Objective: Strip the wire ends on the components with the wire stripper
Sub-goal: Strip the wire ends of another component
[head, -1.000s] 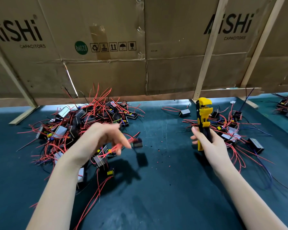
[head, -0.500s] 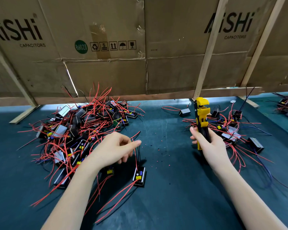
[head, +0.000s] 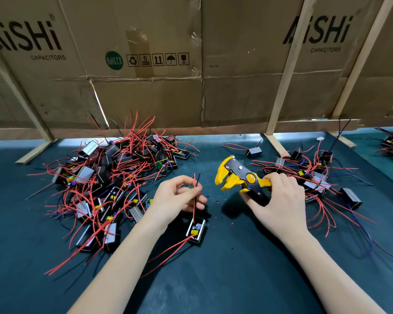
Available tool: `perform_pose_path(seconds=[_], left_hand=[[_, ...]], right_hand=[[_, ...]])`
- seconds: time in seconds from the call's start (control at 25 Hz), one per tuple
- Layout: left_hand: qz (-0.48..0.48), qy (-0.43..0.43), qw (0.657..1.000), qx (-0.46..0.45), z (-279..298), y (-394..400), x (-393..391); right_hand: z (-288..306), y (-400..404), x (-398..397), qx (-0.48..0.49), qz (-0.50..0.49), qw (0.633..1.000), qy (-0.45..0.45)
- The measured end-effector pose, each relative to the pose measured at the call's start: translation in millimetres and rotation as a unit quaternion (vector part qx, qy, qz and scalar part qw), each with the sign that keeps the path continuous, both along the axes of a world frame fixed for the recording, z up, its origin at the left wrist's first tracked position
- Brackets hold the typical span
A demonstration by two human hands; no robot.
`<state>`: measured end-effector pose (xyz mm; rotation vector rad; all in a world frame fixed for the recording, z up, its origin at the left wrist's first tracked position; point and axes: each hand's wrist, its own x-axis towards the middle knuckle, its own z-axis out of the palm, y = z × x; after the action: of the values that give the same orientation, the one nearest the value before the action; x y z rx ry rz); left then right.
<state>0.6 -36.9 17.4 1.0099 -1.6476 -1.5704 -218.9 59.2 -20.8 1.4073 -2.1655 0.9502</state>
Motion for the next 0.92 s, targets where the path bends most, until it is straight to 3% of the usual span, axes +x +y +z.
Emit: perform_pose_path(seconds=[0.32,0.64,0.92], left_hand=[[-0.006,0.05,0.999,-0.006,-2.8,2.9,-5.8],[-0.013,0.022,0.999,-0.039,-8.5,1.4,-6.6],[-0.029,-0.001,0.998,-0.055,-12.4,3.9,-8.3]], right_hand=[[-1.8,-3.6,2.3,0.023,-0.029,0.999,0.029],[-1.7,-7.9,12.3,0.054,-0.052,0.995,0.061],[-3.1,-6.9,13.6,0.027,-0.041,0.994,0.095]])
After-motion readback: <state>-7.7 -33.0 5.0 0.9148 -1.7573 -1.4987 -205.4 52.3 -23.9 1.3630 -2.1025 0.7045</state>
